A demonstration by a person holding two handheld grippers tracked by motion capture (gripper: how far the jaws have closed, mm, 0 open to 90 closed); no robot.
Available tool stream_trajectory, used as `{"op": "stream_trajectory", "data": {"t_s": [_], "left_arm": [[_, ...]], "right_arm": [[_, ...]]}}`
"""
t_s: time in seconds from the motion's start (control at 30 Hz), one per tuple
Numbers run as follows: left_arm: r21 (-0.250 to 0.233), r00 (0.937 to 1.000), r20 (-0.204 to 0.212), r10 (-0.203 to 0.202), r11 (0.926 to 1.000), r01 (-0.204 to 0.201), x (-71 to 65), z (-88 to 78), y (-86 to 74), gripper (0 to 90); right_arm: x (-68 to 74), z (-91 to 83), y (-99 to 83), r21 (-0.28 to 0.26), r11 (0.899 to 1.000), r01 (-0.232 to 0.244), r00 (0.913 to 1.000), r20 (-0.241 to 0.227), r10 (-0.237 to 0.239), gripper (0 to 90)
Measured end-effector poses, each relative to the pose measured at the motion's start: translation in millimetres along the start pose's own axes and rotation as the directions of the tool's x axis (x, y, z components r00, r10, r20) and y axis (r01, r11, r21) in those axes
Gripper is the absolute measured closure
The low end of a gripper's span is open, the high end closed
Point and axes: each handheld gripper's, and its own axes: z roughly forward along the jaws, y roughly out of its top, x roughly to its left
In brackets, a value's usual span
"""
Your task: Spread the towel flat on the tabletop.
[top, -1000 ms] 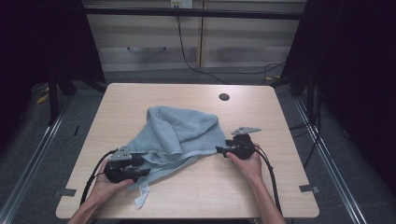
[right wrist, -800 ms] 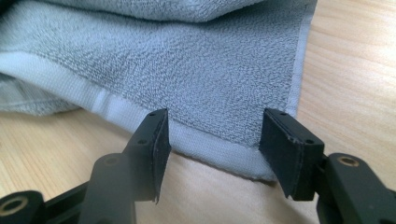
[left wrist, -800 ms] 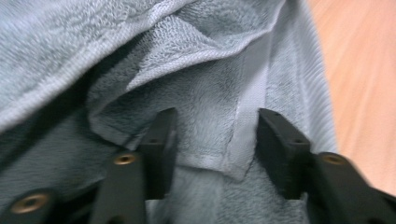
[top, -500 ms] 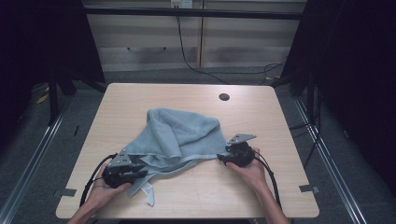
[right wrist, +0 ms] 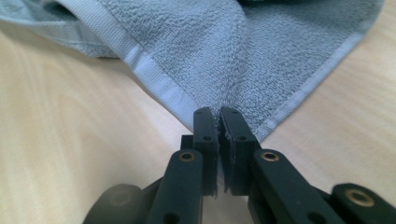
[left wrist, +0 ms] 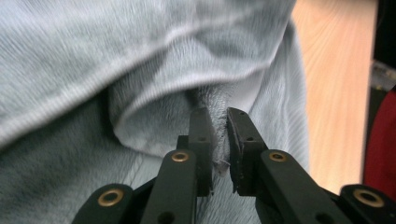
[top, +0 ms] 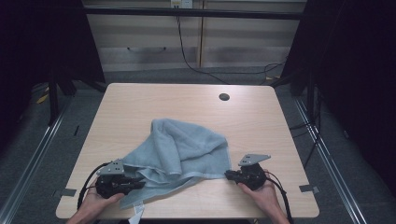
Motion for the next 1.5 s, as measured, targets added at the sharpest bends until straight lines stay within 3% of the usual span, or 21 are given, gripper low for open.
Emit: {"op": "stream_trajectory", "data": {"t_s": [0.13, 0.27, 0.4, 0.47, 0.73, 0.87, 0.93, 1.1, 1.17, 1.33, 1.4, 1.5], "left_arm": [[-0.049, 0.9997, 0.006, -0.022, 0.9985, 0.022, 2.4, -5.3, 3.6, 81.9], [-0.098, 0.9991, 0.006, -0.042, 0.9943, 0.042, 8.5, -10.8, 6.7, 82.0], [-0.148, 0.9956, -0.010, -0.093, 0.9848, 0.090, 16.9, -14.5, 7.8, 82.0], [-0.151, 0.9944, -0.022, -0.103, 0.9837, 0.098, 19.8, -14.7, 8.6, 82.1], [-0.161, 0.9916, -0.035, -0.124, 0.9800, 0.117, 25.4, -12.9, 8.1, 82.0], [-0.135, 0.9907, -0.046, -0.128, 0.9835, 0.121, 27.0, -8.5, 5.2, 82.0], [-0.096, 0.9909, -0.066, -0.117, 0.9892, 0.111, 26.6, -3.4, 3.3, 82.0], [-0.037, 0.9933, -0.075, -0.088, 0.9956, 0.085, 23.6, 11.4, 2.4, 82.0], [0.001, 0.9936, -0.090, -0.068, 0.9977, 0.068, 22.4, 17.1, 1.2, 81.9], [-0.004, 0.9945, -0.080, -0.068, 0.9977, 0.068, 18.0, 21.2, 1.3, 81.9], [0.000, 0.9953, -0.082, -0.050, 0.9987, 0.050, 12.2, 21.8, 0.6, 82.0], [0.004, 0.9978, -0.007, -0.066, 0.9978, 0.066, 3.4, 21.1, -3.8, 82.0]], "right_arm": [[2.1, 0.4, 2.6, -0.010, 1.000, 0.005, 0.9998, -0.018, -0.005, 87.0], [-1.7, -3.7, 7.0, -0.071, 0.997, -0.025, 0.9988, -0.044, 0.022, 85.9], [-5.2, -4.1, 8.6, -0.099, 0.994, -0.035, 0.9987, -0.041, 0.031, 67.9], [-5.1, -1.1, 9.1, -0.096, 0.995, -0.022, 0.9991, -0.038, 0.018, 57.4], [-5.7, 11.6, 6.9, -0.047, 0.998, 0.031, 0.9994, -0.016, -0.032, 47.2], [0.1, 14.5, 7.0, -0.043, 0.996, 0.077, 0.9970, 0.011, -0.076, 49.7], [3.2, 14.1, 7.5, -0.032, 0.995, 0.095, 0.9954, 0.018, -0.094, 60.4], [7.7, 8.1, 2.2, -0.026, 0.996, 0.091, 0.9954, -0.028, -0.092, 82.8], [9.3, 4.2, -1.4, -0.019, 0.997, 0.078, 0.9956, -0.050, -0.079, 84.3], [16.9, -1.7, -8.4, -0.013, 0.998, 0.063, 0.9939, -0.090, -0.063, 85.2], [24.1, -6.9, -14.1, -0.007, 0.998, 0.063, 0.9930, -0.100, -0.063, 85.2], [32.6, -15.3, -22.9, 0.001, 0.999, 0.052, 0.9912, -0.122, -0.052, 85.4]]}}
